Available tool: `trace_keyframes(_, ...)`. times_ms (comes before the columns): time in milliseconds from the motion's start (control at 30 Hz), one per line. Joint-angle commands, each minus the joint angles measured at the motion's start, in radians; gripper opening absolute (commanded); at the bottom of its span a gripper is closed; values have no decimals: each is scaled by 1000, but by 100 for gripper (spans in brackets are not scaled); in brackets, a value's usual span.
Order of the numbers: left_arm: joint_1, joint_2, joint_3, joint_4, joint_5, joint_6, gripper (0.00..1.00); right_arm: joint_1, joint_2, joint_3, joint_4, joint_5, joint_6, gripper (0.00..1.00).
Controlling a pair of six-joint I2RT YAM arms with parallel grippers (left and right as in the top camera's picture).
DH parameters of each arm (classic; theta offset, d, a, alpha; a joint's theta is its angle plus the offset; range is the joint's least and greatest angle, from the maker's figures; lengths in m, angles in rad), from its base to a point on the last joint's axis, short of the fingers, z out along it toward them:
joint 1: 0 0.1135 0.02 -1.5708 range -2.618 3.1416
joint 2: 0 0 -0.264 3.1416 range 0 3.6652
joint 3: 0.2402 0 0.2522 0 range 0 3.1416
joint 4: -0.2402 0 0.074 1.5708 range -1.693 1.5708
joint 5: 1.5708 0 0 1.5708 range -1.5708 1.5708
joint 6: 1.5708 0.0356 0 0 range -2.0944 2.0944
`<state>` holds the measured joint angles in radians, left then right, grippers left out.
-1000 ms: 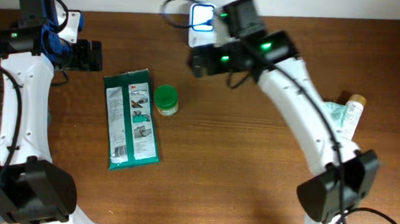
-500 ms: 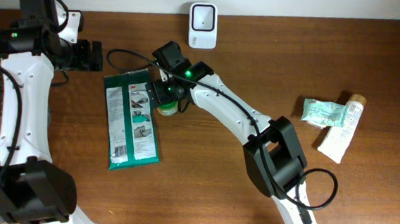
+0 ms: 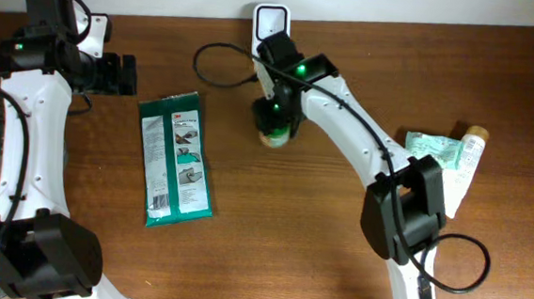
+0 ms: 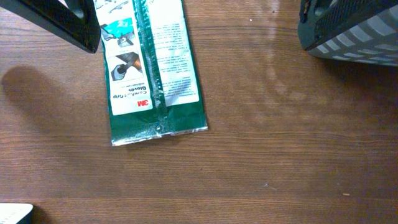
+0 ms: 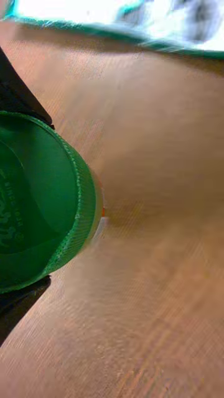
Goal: Scan the item barcode
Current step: 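Reach the right gripper to the green-lidded jar and grasp it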
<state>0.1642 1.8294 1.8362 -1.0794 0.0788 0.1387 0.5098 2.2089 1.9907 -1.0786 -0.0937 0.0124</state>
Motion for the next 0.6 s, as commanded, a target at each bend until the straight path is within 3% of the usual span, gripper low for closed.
trace_keyframes(0, 3, 7, 5, 1, 8, 16, 99, -2, -41, 9, -23, 0, -345, 59)
trace_keyframes(100, 3, 7, 5, 1, 8, 16, 99, 0, -41, 8, -44, -64, -747, 62)
trace_keyframes(233, 3, 7, 5, 1, 8, 16, 99, 0, -40, 8, -112, -121, -1158, 63)
trace_keyframes(433, 3, 7, 5, 1, 8, 16, 99, -2, 26, 8, -221, -240, -1416, 69)
trace_keyframes(567, 3, 7, 5, 1, 8, 16, 99, -2, 52, 8, -229, -235, -1447, 70)
